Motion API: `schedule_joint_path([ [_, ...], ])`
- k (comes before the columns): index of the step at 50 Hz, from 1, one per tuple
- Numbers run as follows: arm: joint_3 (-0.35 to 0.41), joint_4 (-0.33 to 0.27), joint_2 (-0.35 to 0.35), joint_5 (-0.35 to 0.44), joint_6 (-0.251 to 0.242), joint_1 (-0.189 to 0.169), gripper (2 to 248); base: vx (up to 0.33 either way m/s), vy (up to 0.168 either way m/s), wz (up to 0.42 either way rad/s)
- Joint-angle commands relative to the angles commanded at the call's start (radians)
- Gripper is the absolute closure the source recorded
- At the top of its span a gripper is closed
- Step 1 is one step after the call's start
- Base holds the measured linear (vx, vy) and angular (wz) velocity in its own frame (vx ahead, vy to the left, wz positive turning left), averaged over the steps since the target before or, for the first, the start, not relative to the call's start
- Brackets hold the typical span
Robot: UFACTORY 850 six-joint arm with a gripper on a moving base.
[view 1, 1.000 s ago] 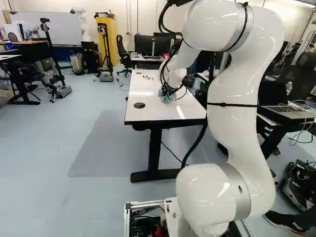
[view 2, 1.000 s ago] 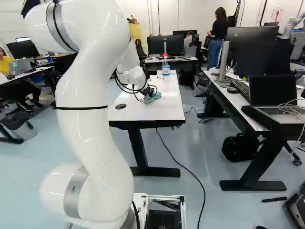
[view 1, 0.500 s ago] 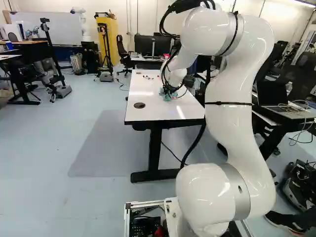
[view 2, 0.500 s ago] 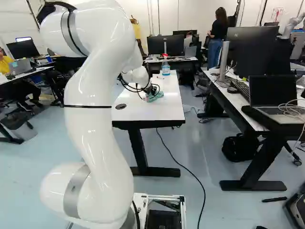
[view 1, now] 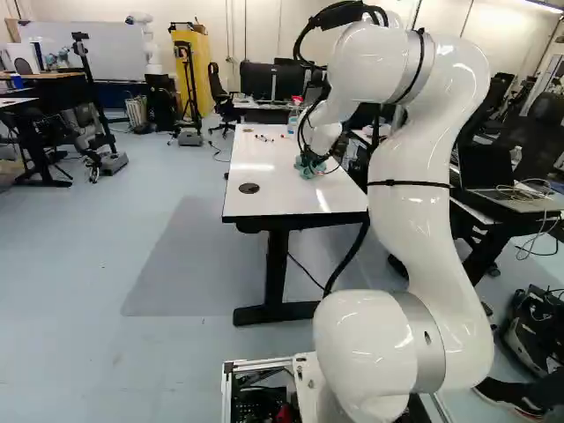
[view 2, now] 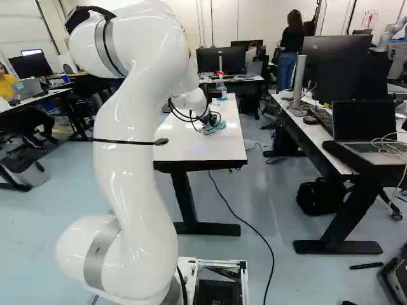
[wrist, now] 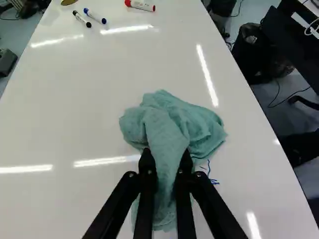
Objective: Clean the table with the green towel
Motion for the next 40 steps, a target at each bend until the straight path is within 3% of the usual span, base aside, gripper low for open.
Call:
schedule_joint_path([
  [20,0.003,0.000,0.002,0.000,0.000,-0.053,207,0.000,0.000,0.000],
  [40,0.086,0.000,0.064,0.000,0.000,-0.086,207,0.000,0.000,0.000],
])
